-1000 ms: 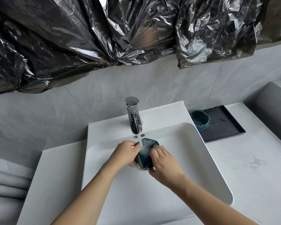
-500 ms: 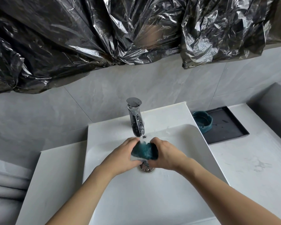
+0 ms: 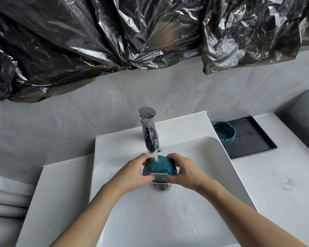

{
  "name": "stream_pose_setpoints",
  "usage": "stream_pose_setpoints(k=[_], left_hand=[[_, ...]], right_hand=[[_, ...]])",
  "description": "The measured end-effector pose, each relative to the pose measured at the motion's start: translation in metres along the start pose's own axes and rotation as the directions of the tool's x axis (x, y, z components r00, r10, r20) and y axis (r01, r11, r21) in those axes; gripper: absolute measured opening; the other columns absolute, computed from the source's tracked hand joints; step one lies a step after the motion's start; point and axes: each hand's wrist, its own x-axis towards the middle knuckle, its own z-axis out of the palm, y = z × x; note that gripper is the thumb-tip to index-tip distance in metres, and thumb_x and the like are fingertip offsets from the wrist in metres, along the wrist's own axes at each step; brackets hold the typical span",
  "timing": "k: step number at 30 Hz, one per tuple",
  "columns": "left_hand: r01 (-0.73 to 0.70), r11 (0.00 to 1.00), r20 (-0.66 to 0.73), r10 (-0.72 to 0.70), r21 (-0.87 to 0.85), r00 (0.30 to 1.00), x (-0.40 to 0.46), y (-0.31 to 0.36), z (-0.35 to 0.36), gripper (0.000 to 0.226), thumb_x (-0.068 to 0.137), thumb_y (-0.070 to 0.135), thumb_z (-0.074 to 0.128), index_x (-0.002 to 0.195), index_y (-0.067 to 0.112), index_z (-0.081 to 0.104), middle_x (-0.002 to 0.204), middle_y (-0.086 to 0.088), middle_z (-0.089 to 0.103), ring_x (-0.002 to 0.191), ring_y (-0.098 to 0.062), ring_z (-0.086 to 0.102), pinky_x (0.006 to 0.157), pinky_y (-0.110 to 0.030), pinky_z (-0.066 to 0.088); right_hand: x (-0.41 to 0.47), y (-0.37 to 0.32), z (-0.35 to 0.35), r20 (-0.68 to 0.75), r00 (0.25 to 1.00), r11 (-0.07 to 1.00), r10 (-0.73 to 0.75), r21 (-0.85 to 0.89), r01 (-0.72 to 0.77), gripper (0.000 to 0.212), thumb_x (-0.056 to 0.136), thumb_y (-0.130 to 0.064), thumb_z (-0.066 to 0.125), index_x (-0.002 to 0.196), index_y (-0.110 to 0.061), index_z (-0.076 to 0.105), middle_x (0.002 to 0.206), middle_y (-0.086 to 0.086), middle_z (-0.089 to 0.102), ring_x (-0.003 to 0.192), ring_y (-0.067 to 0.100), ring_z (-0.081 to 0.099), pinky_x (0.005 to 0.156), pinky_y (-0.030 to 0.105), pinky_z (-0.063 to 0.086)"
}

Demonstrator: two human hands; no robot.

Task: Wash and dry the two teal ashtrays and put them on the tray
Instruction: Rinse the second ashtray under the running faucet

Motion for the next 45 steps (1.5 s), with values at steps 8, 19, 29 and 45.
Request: stream_pose_setpoints(k=[8,19,29,45], left_hand=[[0.017,0.996,-0.044,-0.02,-0.082,0.999,0.0,0.008,-0.008,0.056,0.068,0.027,0.08,0.119,0.032,0.06,0.107,0.015,0.066,0.098,-0.006,0.065,0.086,-0.03,0.057],[0.023,0.998,-0.03,-0.024,-0.053,0.999,-0.008,0.012,-0.005,0.06,0.07,0.022,0.075,0.125,0.035,0.054,0.115,0.019,0.061,0.106,0.004,0.059,0.09,-0.023,0.053],[0.089,0.976,0.013,-0.089,-0.201,0.996,-0.011,0.007,-0.002,0.06,0.069,0.022,0.08,0.12,0.041,0.054,0.119,0.018,0.063,0.111,-0.002,0.059,0.095,-0.032,0.053],[0.054,0.992,-0.01,-0.055,-0.118,0.998,-0.006,0.011,0.002,0.061,0.073,0.026,0.078,0.125,0.036,0.05,0.124,0.018,0.058,0.117,0.0,0.055,0.096,-0.032,0.053]], right_hand=[[0.001,-0.008,-0.004,0.015,1.0,0.997,-0.023,0.071,0.021,0.061,0.07,-0.029,0.082,0.123,-0.028,0.052,0.101,-0.019,0.059,0.089,-0.002,0.058,0.08,0.009,0.043],[-0.002,-0.013,-0.004,0.049,0.999,1.0,0.017,0.012,-0.017,0.055,0.07,-0.031,0.081,0.118,-0.024,0.056,0.098,-0.009,0.063,0.088,0.012,0.06,0.08,0.024,0.051],[-0.009,-0.004,0.0,0.025,0.998,0.99,0.06,0.126,-0.063,0.055,0.067,-0.032,0.081,0.116,-0.024,0.058,0.103,-0.004,0.067,0.091,0.015,0.067,0.086,0.039,0.055],[-0.011,-0.011,-0.005,0.029,0.992,0.988,0.126,0.08,-0.128,0.05,0.067,-0.036,0.081,0.11,-0.022,0.06,0.092,-0.007,0.068,0.082,0.012,0.065,0.076,0.031,0.055]])
